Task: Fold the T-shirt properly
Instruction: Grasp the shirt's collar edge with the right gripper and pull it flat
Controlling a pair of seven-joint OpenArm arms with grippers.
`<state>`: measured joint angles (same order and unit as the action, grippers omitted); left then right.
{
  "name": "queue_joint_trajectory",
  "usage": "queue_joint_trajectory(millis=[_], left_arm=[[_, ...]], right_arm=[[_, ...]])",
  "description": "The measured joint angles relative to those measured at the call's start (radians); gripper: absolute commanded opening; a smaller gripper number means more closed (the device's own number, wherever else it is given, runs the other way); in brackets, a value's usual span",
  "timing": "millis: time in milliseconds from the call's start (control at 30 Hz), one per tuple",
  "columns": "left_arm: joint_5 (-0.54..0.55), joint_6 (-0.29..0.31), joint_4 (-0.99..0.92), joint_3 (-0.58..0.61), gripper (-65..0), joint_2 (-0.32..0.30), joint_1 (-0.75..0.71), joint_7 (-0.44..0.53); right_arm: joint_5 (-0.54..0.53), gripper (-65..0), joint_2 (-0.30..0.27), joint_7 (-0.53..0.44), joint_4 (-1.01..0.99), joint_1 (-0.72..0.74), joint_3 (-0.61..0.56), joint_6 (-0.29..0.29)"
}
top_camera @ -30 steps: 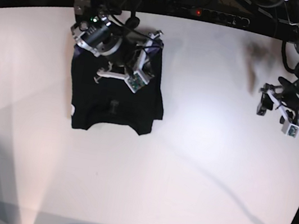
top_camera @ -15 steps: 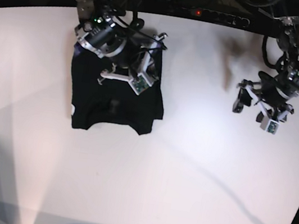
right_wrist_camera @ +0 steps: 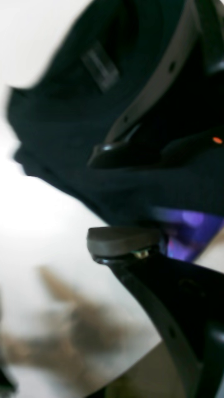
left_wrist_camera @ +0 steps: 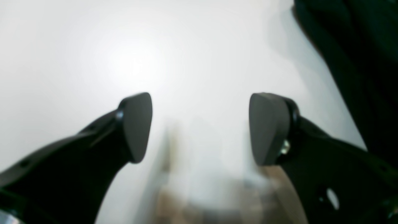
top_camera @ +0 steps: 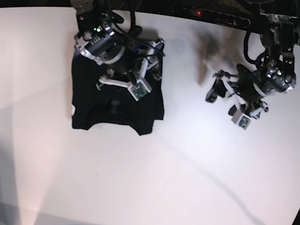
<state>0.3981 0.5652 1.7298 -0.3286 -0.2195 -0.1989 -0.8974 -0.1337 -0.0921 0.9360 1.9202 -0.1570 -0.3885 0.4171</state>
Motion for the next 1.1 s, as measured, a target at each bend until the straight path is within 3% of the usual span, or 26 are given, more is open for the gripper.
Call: queue_joint_trajectory(millis=[100, 267, 467, 633, 733, 1100], left_arm=[[-0.001, 0.000, 0.000, -0.041, -18.3, -0.003, 0.000, 0.001], [-0.001, 0.000, 0.000, -0.048, -18.3, -0.002, 0.000, 0.000], [-0.004, 0.000, 0.000, -0.064, -18.3, -0.002, -0.004, 0.000], [-0.004, 0.000, 0.000, -0.063, -18.3, -0.002, -0.003, 0.000], [-0.004, 0.000, 0.000, -0.063, -18.3, -0.002, -0.003, 0.000], [-0.002, 0.000, 0.000, -0.061, -18.3, -0.022, -0.001, 0.001]], right_arm=[[-0.001, -34.5, -0.007, -0.006, -0.027, 0.013, 0.000, -0.001], [0.001, -35.8, -0.006, -0.114, -0.108, 0.023, 0.000, -0.003], [-0.001, -52.0, -0.020, -0.122, -0.153, 0.026, -0.003, -0.003], [0.000, -57.7, -0.019, -0.124, -0.180, 0.029, -0.003, -0.003], [0.000, -65.0, -0.018, -0.126, -0.178, 0.029, -0.003, -0.003], [0.008, -65.0, -0.029, -0.124, 0.047, -0.024, -0.003, -0.003]])
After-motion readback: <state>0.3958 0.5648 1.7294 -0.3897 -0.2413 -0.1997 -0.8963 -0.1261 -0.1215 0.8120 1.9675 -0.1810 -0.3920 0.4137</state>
